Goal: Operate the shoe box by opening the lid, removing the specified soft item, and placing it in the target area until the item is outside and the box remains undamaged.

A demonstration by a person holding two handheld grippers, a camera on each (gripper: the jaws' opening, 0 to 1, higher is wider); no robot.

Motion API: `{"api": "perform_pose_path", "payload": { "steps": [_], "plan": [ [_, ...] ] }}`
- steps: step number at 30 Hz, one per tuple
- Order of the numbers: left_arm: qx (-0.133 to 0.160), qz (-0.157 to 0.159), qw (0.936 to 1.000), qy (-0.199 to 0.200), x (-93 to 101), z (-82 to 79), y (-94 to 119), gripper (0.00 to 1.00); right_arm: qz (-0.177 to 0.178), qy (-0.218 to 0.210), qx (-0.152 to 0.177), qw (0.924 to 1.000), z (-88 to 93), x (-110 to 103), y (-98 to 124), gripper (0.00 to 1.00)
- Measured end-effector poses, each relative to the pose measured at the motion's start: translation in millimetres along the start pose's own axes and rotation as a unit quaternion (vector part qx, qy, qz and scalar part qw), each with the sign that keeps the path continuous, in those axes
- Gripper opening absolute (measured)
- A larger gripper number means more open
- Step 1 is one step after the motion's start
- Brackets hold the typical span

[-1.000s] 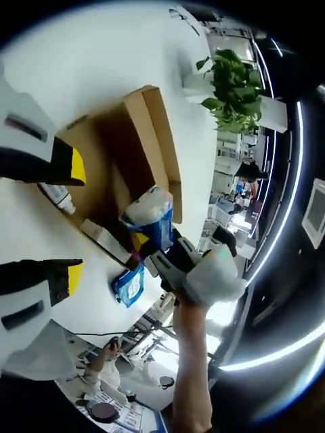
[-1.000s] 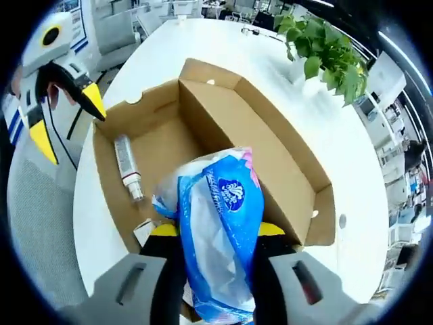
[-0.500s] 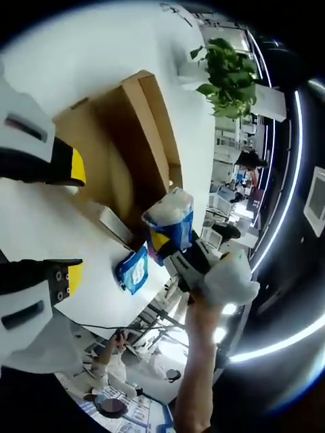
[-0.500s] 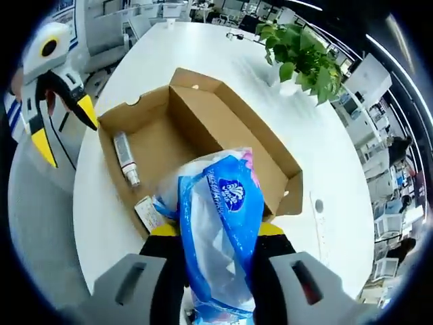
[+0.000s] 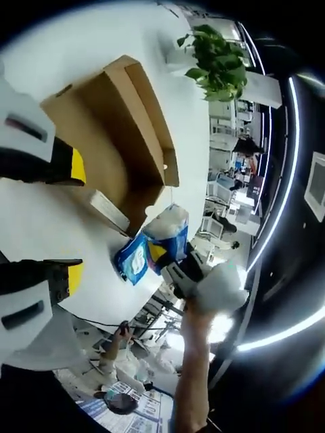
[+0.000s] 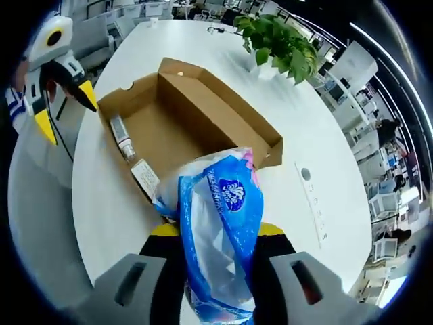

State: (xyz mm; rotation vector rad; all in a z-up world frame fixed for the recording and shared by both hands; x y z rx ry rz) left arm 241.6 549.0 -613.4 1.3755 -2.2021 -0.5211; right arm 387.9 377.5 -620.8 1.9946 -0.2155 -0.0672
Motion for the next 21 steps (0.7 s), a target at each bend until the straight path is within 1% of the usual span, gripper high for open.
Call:
{"api": "perform_pose_path", "payload": {
  "steps": [1,2,4,6,10,14,18,21],
  "plan": [
    [0.0,0.001,1.0,-0.001,1.2,-0.1,-0.3,0.44,0.001,-0.005,-0.002,1.0,6.8,-0.2,2.1,0.32],
    [-0.002,0.002,1.0,-0.002,3.1,0.1,-1.3,0.44,0.002,-0.007,-0.003,1.0,9.3,-0.3,2.9,0.32],
    [-0.005,0.006,1.0,-0.005,6.9,0.6,-3.1,0.44,0.008,-0.019,-0.007,0.9998,26.0,0.4,6.1,0.32],
    [-0.006,0.01,0.9999,-0.007,11.0,0.3,-4.3,0.44,0.011,-0.03,-0.01,0.9994,38.1,-0.1,9.6,0.32],
    [-0.009,0.016,0.9998,-0.012,18.8,-1.1,-7.9,0.44,0.017,-0.055,-0.015,0.9982,69.9,-1.7,17.6,0.32],
    [-0.012,0.023,0.9995,-0.016,26.8,-2.6,-11.0,0.44,0.026,-0.075,-0.032,0.9964,103.1,-6.5,28.9,0.32],
    [-0.015,0.03,0.9992,-0.022,35.0,-3.6,-15.0,0.44,0.035,-0.098,-0.035,0.994,134.4,-2.1,38.4,0.32],
    [-0.02,0.034,0.9988,-0.027,41.4,-4.2,-17.9,0.44,0.04,-0.104,-0.04,0.993,149.8,-1.7,45.9,0.32]
  ]
}}
Point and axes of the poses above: the point that each gripper's makers call its tool centre point, and the gripper's own axes: y roughly backward along the fingers, x roughly to its right, z roughly out of its underside, the point moved 4 cm from there along y, roughly backward along the fingers, and after that the axes turned 13 degrees about -z, right-handed, at the moved point
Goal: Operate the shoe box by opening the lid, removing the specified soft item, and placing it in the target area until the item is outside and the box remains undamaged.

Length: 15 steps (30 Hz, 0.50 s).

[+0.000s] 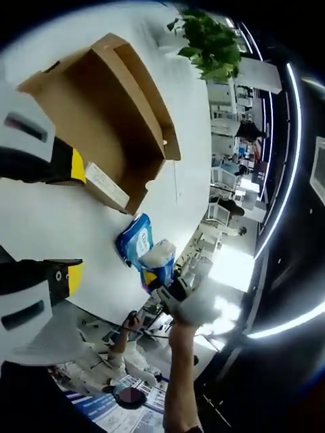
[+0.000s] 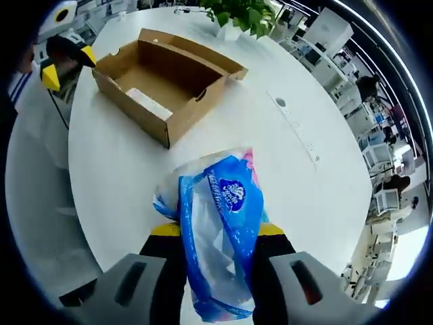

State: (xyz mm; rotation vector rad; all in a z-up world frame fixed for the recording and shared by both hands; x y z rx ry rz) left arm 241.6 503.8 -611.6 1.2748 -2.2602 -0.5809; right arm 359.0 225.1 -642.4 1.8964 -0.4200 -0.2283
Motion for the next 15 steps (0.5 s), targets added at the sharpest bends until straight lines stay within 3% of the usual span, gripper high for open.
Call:
{"api": "perform_pose_path", "payload": {
  "steps": [15],
  "plan": [
    [-0.006,0.013,0.9998,-0.013,33.7,-6.6,-20.3,0.44,0.015,-0.061,-0.014,0.9979,89.0,4.8,24.3,0.32]
  ]
}}
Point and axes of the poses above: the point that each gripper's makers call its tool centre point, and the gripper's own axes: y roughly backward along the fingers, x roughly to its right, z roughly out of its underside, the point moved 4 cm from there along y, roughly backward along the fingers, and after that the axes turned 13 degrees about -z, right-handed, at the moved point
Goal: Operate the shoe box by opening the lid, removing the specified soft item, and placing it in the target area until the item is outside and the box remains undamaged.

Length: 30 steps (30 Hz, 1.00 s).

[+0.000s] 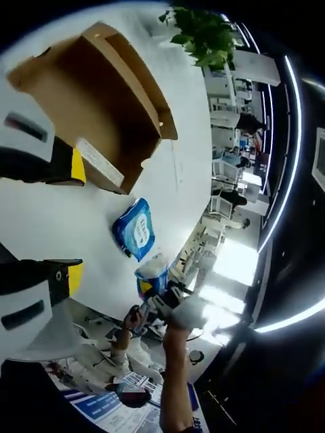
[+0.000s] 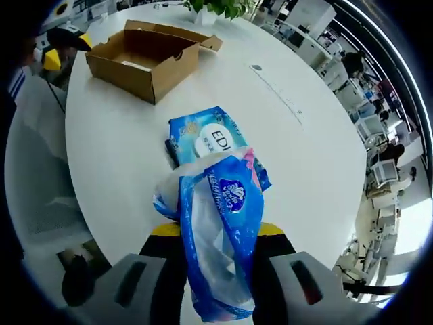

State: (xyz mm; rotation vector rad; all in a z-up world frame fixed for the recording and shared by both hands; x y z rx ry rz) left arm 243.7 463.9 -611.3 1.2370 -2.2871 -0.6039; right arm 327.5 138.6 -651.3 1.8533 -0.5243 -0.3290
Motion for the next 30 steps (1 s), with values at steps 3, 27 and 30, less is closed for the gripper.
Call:
{"api": "perform_pose_path", "payload": {
  "steps": [3,27,30],
  "plan": [
    [-0.002,0.0,1.0,0.001,6.2,0.5,-2.7,0.44,0.001,-0.01,-0.002,0.9999,16.2,8.6,3.5,0.32],
    [-0.006,-0.029,0.9995,0.012,19.6,-6.0,-14.9,0.44,-0.001,-0.006,-0.027,0.9996,54.2,41.8,-14.7,0.32],
    [-0.008,-0.039,0.9991,0.018,14.1,-3.9,-13.5,0.44,-0.001,0.018,-0.043,0.9989,55.7,44.9,-21.8,0.33]
  ]
}}
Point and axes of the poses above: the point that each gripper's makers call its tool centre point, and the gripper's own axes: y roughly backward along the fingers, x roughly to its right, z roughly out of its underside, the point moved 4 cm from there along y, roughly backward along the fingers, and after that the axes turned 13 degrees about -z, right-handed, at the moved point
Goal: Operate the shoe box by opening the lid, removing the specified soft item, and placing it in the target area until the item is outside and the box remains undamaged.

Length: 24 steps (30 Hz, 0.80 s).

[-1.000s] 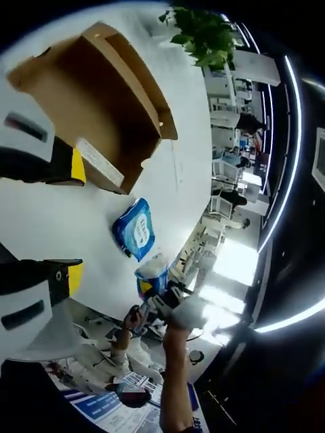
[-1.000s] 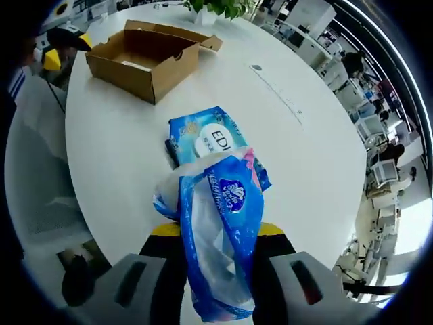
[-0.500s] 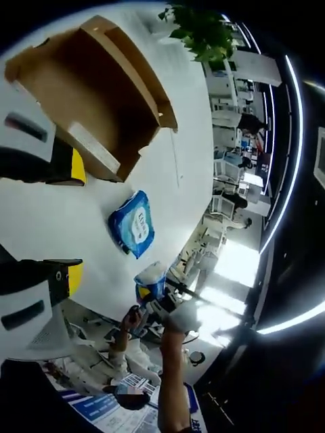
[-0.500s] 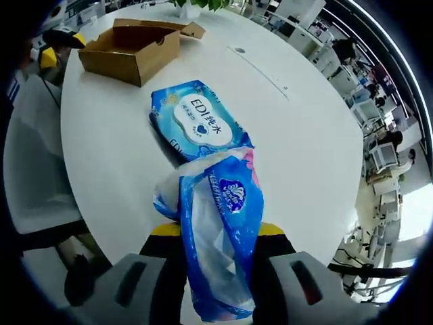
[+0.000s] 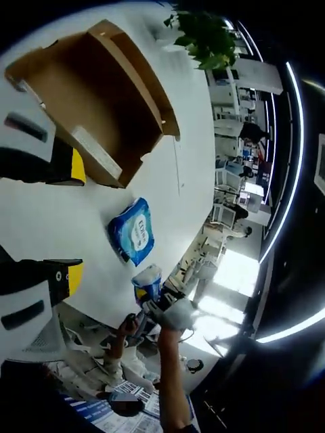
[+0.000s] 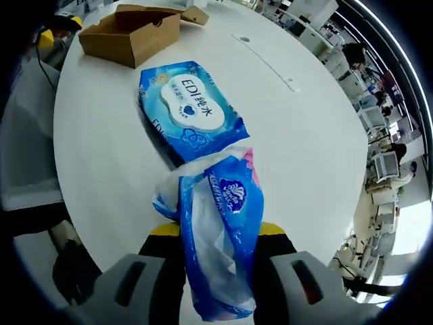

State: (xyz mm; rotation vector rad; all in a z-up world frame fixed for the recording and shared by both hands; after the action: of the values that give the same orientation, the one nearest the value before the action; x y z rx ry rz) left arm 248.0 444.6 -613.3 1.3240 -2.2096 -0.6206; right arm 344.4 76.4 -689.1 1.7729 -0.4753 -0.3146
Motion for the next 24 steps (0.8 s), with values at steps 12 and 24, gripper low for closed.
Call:
{"api": "perform_pose_path", "payload": {
  "steps": [12,24],
  "plan": [
    [-0.007,-0.03,0.9994,0.018,-13.7,4.1,6.4,0.44,0.0,0.041,-0.031,0.9987,-2.9,21.1,-18.8,0.35],
    [-0.009,-0.039,0.9988,0.028,-16.6,3.1,5.6,0.44,-0.009,0.064,-0.051,0.9966,-1.6,32.0,-33.2,0.37]
  ]
}}
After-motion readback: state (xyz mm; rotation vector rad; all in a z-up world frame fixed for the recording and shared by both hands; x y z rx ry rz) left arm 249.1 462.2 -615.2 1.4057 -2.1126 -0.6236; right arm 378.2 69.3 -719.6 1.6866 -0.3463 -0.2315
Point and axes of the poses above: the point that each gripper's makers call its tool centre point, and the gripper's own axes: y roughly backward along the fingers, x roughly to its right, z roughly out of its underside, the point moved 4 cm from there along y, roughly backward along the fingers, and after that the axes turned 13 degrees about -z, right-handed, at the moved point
